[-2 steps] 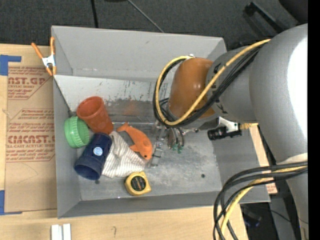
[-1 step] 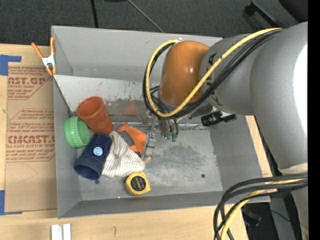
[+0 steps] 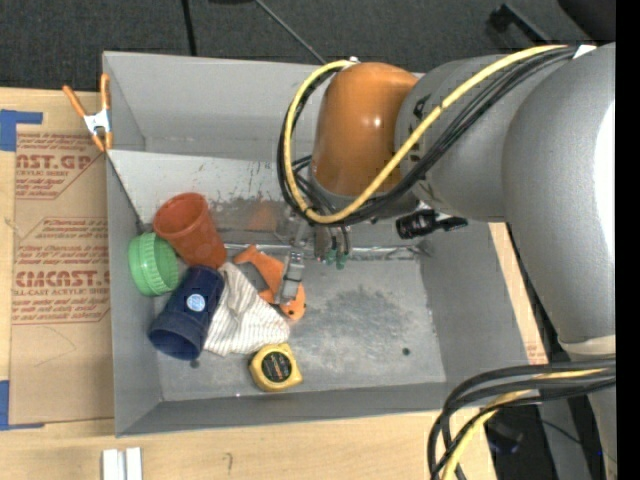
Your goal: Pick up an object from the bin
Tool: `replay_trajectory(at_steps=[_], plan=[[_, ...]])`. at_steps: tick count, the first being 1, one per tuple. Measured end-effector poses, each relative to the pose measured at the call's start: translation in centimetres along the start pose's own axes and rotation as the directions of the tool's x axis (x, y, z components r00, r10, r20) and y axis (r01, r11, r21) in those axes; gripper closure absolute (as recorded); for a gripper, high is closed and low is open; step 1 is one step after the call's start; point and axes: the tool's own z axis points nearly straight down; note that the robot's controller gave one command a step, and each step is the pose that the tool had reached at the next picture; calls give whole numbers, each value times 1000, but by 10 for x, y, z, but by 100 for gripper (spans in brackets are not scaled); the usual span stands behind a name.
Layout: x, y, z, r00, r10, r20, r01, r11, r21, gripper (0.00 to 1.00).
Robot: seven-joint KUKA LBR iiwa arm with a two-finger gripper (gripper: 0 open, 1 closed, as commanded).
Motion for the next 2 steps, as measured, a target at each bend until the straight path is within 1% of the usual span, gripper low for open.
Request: replay_trajectory(at_steps=[1,2], plan=[[-7,-4,52,993,-115,0,115,993,3,0],[5,-3,81,980,-197,-8,197,980,4,0]])
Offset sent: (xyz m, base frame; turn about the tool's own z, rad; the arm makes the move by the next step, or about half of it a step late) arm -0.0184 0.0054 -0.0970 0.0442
